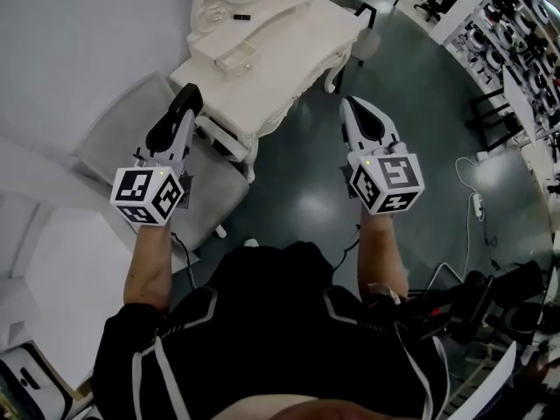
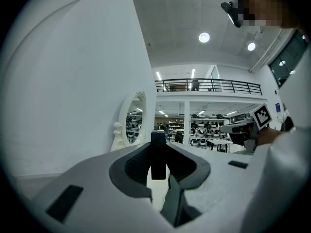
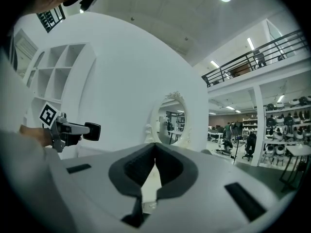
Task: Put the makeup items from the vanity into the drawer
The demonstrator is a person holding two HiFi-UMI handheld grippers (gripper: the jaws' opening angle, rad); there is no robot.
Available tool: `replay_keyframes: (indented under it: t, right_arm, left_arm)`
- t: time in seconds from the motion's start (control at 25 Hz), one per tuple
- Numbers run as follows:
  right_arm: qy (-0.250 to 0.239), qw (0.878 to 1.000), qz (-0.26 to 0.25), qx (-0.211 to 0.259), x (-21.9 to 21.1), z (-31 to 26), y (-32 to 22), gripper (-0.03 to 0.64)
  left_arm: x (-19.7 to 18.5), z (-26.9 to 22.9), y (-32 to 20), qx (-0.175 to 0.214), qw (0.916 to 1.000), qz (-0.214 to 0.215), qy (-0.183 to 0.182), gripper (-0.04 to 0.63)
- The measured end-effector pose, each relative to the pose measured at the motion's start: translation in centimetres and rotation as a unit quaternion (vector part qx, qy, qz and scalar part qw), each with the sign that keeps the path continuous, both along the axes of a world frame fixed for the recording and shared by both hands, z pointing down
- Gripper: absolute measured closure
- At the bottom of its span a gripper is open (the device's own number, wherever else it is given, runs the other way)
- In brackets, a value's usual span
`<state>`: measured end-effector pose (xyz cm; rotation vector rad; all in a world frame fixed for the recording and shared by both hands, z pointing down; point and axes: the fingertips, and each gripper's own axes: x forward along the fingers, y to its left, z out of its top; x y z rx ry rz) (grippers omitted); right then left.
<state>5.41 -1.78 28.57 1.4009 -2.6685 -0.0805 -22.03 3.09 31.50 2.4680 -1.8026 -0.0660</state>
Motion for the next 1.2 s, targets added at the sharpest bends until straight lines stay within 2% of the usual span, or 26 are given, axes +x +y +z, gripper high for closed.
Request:
replay_keyframes:
  t: [0.24,0.44,0.76,0.88,1.2]
  right_arm:
    - [-0.005,1.000,-0.031,0.001,-0.1,0.6,-4.0,0.612]
    - [-0.021,0.997,-0.068,0.001,0.1,1.1,-9.9,0.612]
    - [-0.012,0.992,-0.129,0.002,1.5,0.1,-19.2,0.612]
    - [-0.007,0.989,-0.150,0.001,2.0,0.2,-21.7,0.612]
    - [-0.007,0.981,-0.195,-0.001,3.5,0.3,-26.9,0.612]
  left_arm:
    - [0.4,0.4,-2.6,-0.005,0.9997,-0.020,-0.010,0.503]
    - [1.4,0.3,-6.3,-0.004,0.9985,-0.050,-0.024,0.503]
    - [5.0,-0.6,-13.1,-0.006,0.9964,-0.078,-0.031,0.503]
    - [6.4,-0.6,-15.0,-0.006,0.9957,-0.088,-0.029,0.502]
    - [9.3,-0.4,-18.8,-0.020,0.9915,-0.119,-0.048,0.503]
